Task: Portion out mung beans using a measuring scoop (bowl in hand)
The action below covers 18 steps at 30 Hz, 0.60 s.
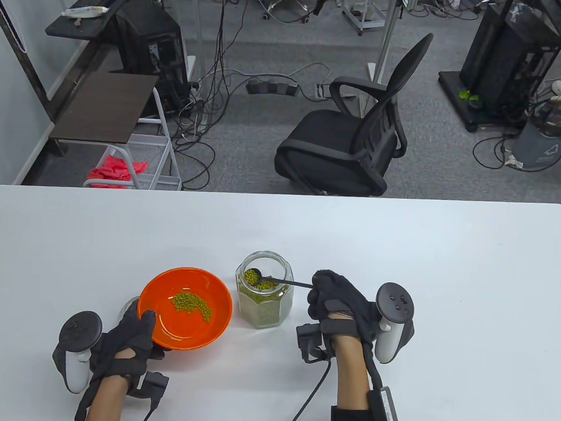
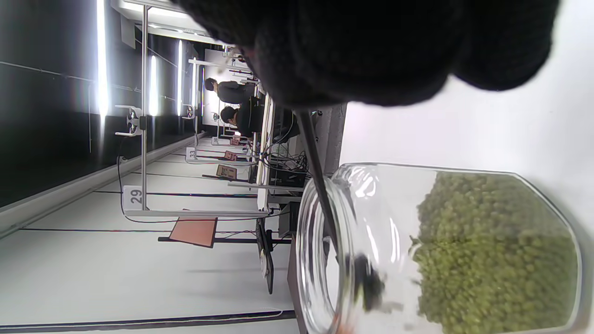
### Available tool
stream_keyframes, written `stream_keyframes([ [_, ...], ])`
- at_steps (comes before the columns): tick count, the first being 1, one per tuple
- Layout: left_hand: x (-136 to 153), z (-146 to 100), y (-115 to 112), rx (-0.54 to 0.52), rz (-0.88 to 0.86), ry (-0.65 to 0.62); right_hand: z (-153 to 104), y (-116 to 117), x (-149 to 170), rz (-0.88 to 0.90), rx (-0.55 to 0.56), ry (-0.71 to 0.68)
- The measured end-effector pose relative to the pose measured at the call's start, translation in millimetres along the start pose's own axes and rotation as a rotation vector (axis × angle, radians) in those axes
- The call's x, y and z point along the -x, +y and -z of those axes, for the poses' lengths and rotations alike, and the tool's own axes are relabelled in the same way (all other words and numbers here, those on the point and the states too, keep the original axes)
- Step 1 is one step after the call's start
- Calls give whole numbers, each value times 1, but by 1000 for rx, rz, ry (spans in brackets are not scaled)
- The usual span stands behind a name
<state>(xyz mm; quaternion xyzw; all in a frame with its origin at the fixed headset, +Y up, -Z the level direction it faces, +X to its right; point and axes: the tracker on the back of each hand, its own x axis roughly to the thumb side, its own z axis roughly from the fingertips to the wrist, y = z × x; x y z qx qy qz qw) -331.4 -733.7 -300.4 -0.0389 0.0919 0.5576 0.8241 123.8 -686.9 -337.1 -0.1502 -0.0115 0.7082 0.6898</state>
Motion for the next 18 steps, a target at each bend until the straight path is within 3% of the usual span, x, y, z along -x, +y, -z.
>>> stream_keyframes([
  [18,1,0,-3,7,10,-3,-11,-29,-10,88,26,-29],
])
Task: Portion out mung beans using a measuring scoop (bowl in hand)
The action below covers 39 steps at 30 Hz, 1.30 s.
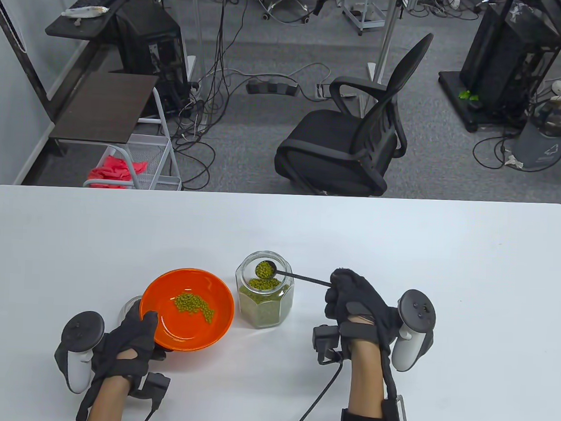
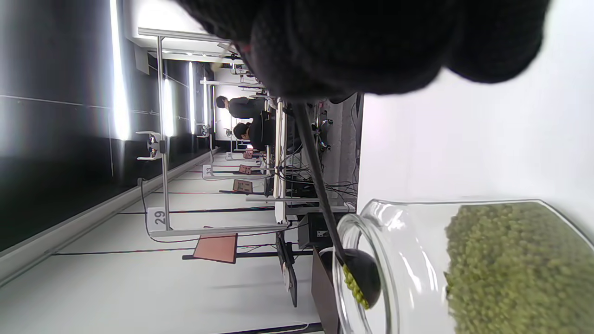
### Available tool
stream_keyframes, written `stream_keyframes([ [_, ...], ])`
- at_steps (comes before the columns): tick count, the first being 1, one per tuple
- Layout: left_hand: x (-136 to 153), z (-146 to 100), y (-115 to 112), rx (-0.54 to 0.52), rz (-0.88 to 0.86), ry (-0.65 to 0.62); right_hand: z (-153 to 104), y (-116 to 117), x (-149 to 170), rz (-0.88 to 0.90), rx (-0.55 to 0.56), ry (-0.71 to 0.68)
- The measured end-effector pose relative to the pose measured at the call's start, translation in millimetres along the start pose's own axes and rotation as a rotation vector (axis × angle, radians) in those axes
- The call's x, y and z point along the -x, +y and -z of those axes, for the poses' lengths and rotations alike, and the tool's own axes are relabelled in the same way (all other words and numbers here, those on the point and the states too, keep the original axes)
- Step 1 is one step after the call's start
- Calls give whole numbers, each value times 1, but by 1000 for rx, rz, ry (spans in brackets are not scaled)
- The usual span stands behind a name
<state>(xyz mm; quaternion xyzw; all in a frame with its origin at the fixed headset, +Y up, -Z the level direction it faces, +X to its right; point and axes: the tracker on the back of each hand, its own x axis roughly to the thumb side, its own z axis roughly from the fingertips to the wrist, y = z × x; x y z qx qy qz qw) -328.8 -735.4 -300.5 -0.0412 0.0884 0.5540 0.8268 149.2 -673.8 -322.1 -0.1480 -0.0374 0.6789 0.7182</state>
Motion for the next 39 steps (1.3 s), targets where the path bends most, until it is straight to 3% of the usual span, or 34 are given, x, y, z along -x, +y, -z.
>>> stream_keyframes([
  [8,0,0,-3,8,9,-4,-10,5,-13,11,-36,-53],
  [18,0,1,-4,8,8,-5,-23,30,-27,-36,-127,-124],
  [29,0,1,-4,13,5,-7,-30,83,-19,-133,-272,-163],
  [39,0,1,-4,17,3,-8,-44,126,-5,-285,-316,-225],
])
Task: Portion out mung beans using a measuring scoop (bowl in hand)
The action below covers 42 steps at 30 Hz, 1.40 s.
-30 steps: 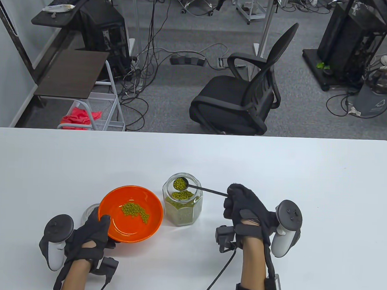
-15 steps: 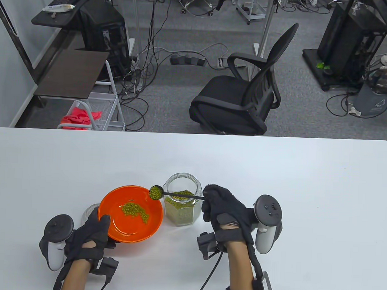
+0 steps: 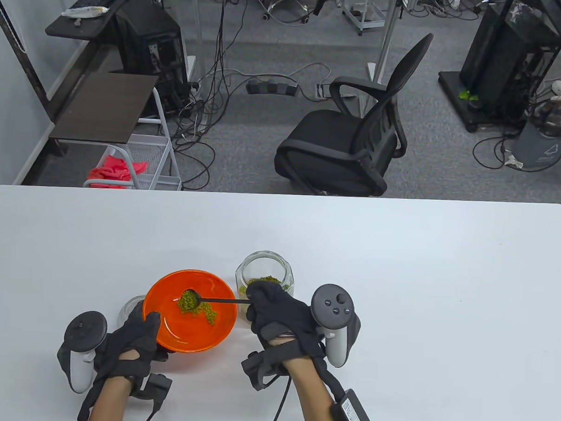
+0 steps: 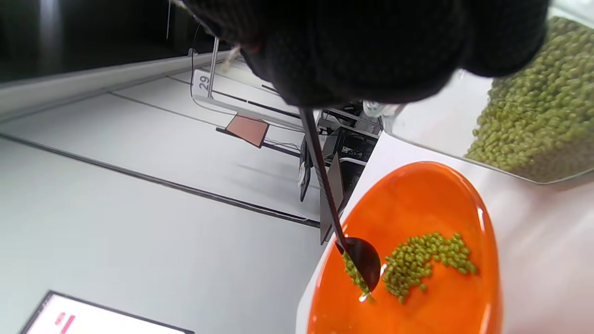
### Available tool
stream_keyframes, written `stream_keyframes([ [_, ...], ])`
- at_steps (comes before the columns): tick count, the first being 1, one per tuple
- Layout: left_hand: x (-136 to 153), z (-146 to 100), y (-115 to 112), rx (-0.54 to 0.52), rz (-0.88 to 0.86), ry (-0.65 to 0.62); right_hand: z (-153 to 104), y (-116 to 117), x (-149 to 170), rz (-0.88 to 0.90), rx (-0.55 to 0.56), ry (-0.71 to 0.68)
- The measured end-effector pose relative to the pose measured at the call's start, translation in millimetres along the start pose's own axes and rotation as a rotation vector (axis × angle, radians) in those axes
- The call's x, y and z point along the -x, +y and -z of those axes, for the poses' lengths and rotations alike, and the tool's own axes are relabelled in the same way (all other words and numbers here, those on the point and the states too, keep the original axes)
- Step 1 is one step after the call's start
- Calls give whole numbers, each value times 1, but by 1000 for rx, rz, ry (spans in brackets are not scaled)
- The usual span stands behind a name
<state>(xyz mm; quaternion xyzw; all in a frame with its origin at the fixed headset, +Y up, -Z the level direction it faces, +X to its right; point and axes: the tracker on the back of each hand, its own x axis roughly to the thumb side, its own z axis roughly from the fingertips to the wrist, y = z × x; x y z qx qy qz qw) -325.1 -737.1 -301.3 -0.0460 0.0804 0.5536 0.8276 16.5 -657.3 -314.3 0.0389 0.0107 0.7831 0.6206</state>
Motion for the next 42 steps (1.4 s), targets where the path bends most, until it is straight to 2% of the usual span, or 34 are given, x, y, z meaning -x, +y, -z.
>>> stream_keyframes([
  [11,0,0,0,5,-4,-1,-8,25,-9,-109,-43,-79],
  [20,0,0,-1,9,-10,1,-15,36,-20,-228,-64,-141],
  [27,0,0,0,10,-13,-1,-20,41,-27,-273,-72,-169],
  [36,1,0,0,10,-15,0,-24,45,-31,-354,-20,-220],
  [42,1,0,0,11,-15,1,-24,41,-32,-346,7,-223],
])
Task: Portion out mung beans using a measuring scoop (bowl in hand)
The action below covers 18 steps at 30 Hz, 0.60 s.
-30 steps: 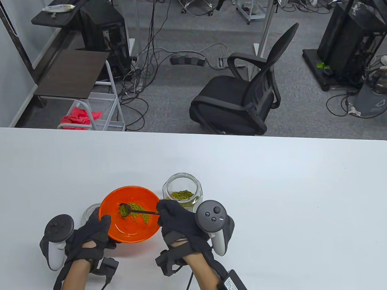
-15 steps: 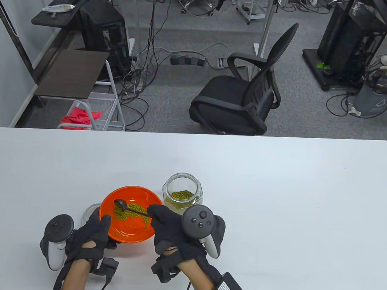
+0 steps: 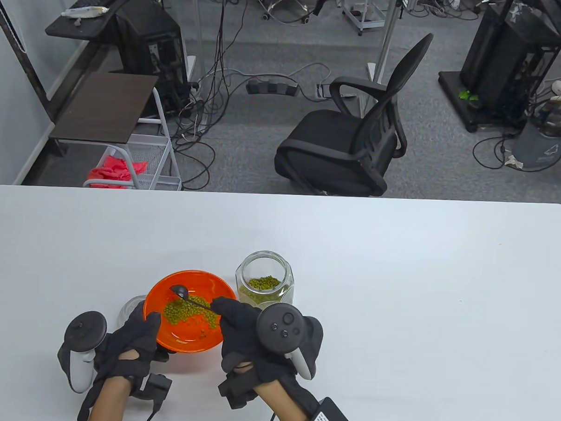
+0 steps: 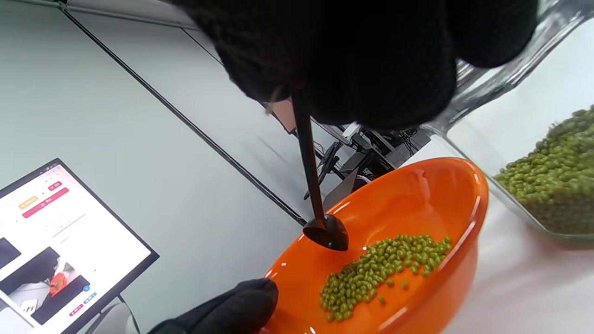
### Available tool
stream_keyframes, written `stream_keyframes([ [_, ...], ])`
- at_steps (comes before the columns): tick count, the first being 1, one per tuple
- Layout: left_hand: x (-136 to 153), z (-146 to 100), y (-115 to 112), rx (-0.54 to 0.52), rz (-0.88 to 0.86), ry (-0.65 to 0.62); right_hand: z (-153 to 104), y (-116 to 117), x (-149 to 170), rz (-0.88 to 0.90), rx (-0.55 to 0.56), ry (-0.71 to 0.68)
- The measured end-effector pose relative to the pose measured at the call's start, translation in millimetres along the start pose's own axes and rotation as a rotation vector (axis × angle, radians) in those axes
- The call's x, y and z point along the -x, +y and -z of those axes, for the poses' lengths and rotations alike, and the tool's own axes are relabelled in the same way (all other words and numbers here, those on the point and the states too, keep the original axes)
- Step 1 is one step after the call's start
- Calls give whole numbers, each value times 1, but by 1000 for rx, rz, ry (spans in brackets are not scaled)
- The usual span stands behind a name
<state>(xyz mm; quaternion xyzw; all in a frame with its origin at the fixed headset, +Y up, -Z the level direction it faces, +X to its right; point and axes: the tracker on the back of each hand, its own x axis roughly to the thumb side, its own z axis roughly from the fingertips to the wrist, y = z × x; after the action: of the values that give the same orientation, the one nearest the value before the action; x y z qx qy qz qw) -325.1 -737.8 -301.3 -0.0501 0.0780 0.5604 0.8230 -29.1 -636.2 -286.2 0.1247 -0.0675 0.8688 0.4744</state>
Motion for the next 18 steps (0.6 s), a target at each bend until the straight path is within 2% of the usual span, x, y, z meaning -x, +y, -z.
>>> stream_keyframes([
  [18,0,0,0,-2,2,0,3,-39,13,162,117,55],
])
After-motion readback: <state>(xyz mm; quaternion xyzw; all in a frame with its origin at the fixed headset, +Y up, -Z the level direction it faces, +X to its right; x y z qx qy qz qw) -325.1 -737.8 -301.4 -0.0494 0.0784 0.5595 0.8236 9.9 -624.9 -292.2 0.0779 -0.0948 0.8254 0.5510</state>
